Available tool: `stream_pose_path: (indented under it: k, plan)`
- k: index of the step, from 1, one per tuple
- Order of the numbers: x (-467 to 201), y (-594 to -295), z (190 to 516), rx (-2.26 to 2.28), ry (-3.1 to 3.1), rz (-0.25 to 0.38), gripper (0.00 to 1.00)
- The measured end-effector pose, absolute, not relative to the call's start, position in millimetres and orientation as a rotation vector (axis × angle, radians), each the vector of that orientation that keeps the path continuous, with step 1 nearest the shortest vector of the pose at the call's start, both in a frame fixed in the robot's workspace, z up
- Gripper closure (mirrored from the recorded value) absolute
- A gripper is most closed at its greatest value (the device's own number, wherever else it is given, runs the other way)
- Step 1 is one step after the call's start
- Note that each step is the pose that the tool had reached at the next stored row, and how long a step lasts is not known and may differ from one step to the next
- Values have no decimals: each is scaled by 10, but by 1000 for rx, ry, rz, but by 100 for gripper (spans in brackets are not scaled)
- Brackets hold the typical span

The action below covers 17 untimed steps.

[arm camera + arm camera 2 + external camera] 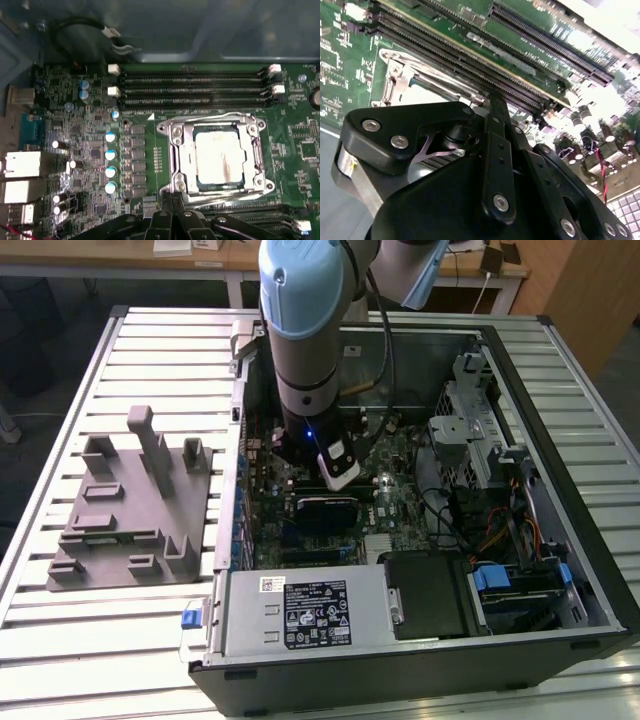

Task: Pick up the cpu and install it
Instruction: 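Install the second cpu locking lever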

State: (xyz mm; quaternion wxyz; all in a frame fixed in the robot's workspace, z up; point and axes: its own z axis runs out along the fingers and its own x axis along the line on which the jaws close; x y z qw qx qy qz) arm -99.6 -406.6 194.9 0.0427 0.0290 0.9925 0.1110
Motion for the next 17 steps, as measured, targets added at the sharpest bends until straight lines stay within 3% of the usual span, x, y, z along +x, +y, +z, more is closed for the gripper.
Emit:
stream_pose_path:
  k: [4,17]
  plan:
    - [-996,-4065,1944,90,3030,397,89]
    - [-995,-4065,2200,90,3030,400,89]
